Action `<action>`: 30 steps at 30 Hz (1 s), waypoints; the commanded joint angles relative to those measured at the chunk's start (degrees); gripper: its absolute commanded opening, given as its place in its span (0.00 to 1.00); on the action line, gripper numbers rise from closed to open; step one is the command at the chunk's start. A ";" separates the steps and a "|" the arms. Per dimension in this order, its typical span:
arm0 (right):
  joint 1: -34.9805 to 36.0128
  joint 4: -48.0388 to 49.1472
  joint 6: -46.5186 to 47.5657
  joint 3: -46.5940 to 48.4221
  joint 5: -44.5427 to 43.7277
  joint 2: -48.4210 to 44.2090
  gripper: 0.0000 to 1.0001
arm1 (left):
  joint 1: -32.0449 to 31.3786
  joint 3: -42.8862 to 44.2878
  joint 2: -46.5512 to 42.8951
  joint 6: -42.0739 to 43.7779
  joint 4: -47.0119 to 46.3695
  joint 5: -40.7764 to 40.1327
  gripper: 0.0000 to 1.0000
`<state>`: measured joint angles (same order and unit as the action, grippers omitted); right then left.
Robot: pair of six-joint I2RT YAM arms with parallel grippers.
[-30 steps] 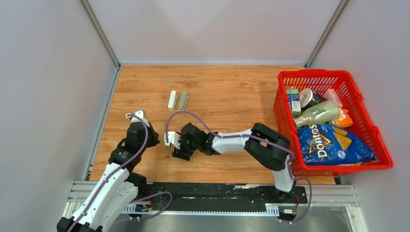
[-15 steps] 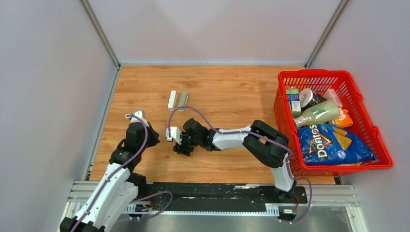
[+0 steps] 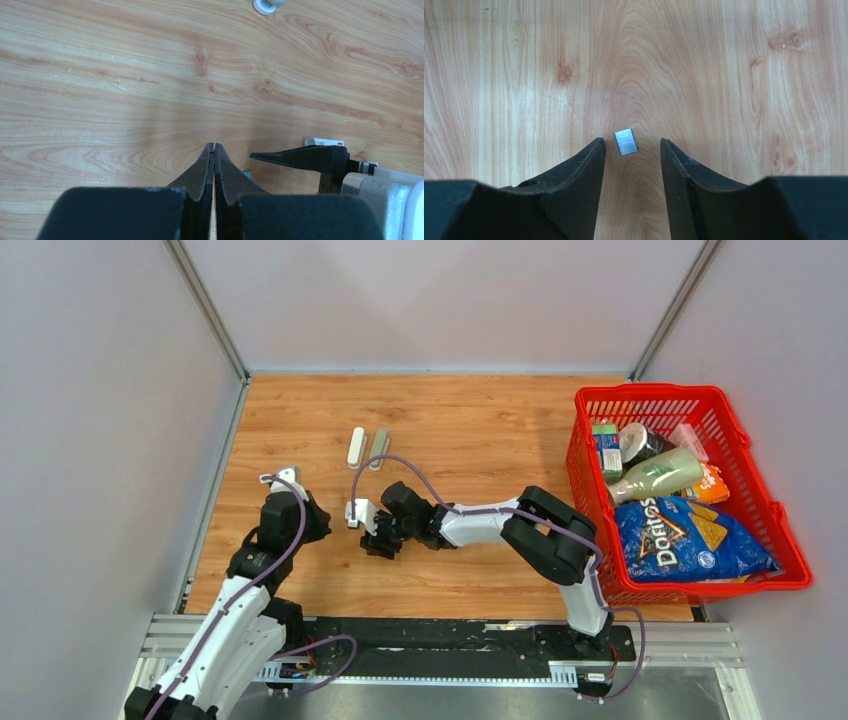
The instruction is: Unload the staples from the stapler
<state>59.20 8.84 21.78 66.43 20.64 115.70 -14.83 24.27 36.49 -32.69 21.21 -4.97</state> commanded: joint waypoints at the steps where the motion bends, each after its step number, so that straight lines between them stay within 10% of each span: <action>1: -0.05 -1.45 -0.42 1.59 1.33 2.60 0.48 | 0.68 -0.28 0.07 0.61 -2.05 0.49 0.04; 30: 0.04 -0.93 -4.02 -2.18 -0.86 -2.23 0.15 | 0.77 0.78 0.51 0.87 -2.05 2.42 0.04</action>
<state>59.18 9.50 20.08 66.41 22.46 116.09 -14.48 24.27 37.08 -32.47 20.73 -3.84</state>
